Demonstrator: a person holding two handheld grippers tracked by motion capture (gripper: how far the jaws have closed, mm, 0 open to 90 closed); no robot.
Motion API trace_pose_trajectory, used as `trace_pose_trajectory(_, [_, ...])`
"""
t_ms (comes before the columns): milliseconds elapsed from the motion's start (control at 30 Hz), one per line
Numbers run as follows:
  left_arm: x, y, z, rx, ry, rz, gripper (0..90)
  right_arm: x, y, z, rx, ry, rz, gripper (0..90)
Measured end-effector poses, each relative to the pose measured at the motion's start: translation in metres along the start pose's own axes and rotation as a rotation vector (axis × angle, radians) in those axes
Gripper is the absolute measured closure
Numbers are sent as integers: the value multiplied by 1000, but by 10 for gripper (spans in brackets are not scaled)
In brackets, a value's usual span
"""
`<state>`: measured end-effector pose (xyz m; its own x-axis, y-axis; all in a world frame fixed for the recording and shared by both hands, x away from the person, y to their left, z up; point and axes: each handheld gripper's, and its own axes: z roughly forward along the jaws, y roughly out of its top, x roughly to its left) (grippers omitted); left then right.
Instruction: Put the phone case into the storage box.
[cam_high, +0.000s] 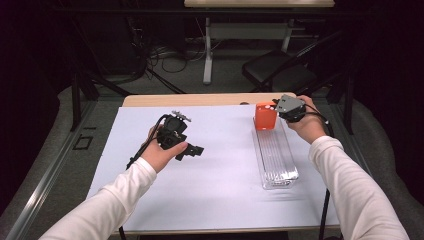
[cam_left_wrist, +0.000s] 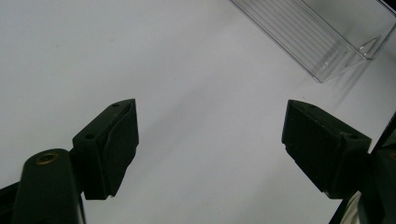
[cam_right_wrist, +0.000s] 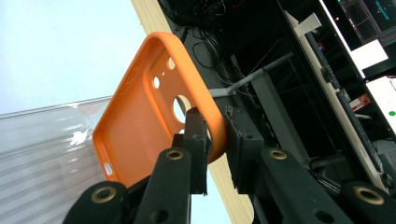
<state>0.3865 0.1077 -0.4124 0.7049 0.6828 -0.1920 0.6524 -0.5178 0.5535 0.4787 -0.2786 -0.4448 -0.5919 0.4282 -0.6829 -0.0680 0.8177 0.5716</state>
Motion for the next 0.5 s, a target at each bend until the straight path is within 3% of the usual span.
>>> trace_pose_trajectory(500, [1, -1, 0, -3, 1, -3, 190, 1, -3, 4, 19, -1, -9, 790])
